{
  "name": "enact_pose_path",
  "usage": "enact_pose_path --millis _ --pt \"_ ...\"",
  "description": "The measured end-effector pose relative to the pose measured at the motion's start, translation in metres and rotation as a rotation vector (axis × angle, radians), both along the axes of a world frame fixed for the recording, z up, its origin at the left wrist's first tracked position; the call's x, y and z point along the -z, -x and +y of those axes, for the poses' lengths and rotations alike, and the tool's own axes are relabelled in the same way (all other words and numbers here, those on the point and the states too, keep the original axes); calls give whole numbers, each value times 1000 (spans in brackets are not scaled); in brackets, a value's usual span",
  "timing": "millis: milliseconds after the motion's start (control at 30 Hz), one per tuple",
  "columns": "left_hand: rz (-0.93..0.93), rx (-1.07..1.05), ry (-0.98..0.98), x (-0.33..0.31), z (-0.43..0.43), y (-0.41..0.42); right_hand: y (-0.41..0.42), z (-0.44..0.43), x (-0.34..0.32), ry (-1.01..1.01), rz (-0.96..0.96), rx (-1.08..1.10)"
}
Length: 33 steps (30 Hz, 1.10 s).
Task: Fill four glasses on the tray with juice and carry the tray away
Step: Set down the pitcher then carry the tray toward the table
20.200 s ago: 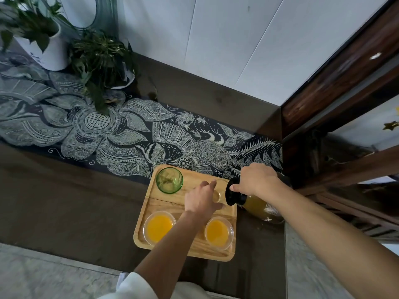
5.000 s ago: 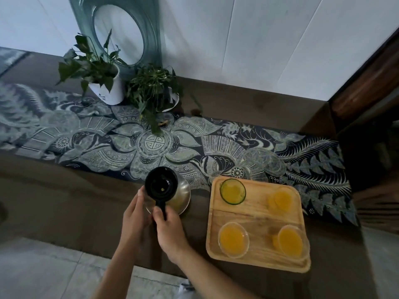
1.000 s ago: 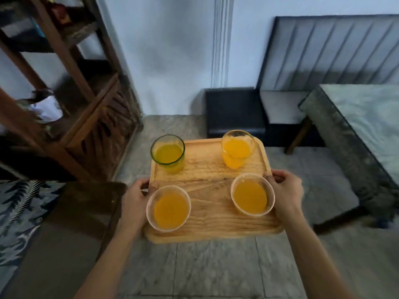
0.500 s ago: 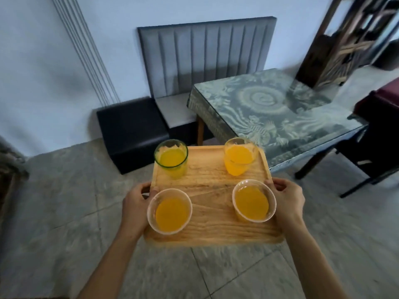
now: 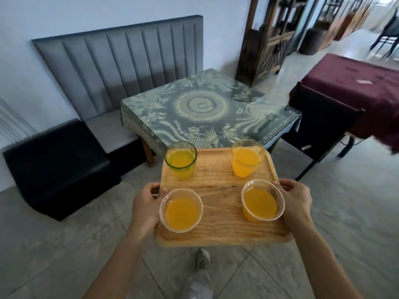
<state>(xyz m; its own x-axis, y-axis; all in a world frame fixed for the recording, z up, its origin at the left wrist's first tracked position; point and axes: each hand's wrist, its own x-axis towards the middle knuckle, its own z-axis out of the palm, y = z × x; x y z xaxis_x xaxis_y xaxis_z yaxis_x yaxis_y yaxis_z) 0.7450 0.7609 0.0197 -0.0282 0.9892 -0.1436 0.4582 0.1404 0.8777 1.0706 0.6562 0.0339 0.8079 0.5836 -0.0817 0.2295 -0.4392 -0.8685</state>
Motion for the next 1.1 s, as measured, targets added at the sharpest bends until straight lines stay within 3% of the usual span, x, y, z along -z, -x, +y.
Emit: enact_pose_path --millis 567,800,1100 --pt "6 55 99 38 205 -192 -205 229 45 38 -57 -119" --pt "15 -66 193 77 256 -258 -283 332 78 93 -118 -257" --pt "133 -263 185 126 283 -354 -378 450 151 144 -58 -495"
